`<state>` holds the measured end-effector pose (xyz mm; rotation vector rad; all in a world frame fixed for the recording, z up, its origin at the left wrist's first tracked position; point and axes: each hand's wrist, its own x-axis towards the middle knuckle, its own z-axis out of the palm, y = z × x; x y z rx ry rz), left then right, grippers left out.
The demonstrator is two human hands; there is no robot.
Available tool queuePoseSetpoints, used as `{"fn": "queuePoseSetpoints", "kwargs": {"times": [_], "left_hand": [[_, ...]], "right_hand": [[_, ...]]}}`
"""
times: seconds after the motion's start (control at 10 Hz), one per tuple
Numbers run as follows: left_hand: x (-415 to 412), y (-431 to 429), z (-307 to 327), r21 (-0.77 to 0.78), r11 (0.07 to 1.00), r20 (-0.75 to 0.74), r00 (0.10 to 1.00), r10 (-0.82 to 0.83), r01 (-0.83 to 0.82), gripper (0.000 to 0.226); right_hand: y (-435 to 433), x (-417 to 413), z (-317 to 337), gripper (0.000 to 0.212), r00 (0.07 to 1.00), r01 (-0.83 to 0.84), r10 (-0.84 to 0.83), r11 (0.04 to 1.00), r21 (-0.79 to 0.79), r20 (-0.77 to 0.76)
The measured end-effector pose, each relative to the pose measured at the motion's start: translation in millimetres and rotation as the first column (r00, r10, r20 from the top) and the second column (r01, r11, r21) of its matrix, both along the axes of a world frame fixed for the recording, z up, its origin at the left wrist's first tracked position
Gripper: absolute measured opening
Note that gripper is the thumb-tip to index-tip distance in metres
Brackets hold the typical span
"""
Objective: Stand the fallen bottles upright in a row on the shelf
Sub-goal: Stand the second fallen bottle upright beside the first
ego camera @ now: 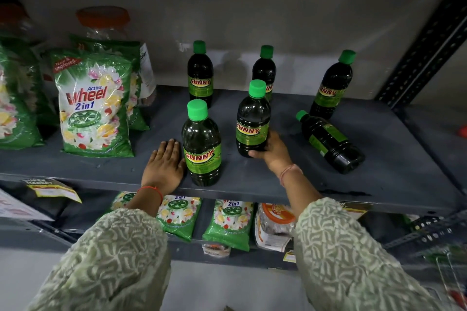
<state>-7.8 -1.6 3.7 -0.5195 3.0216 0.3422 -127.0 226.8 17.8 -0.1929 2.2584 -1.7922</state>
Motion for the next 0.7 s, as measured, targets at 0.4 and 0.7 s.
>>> {"fn": "queuePoseSetpoints", "kwargs": {"times": [0.4,0.7], "left_hand": [[-0.4,-0.6,-1.1,-0.003,1.000,0.006,1.000,0.002,-0.002,0.056],[-1.9,-2.8,-3.5,-0.021,1.000,0.006,1.000,0.000,0.000,0.056]], "right_hand": [[3.6,-2.5,-1.5,0.064,0.994,-0.109,0.111,0.986,0.128,-0.010],[-5.7,9.1,-1.9,0.073,0.988,0.055,-0.031,0.987,0.150,-0.154]]}}
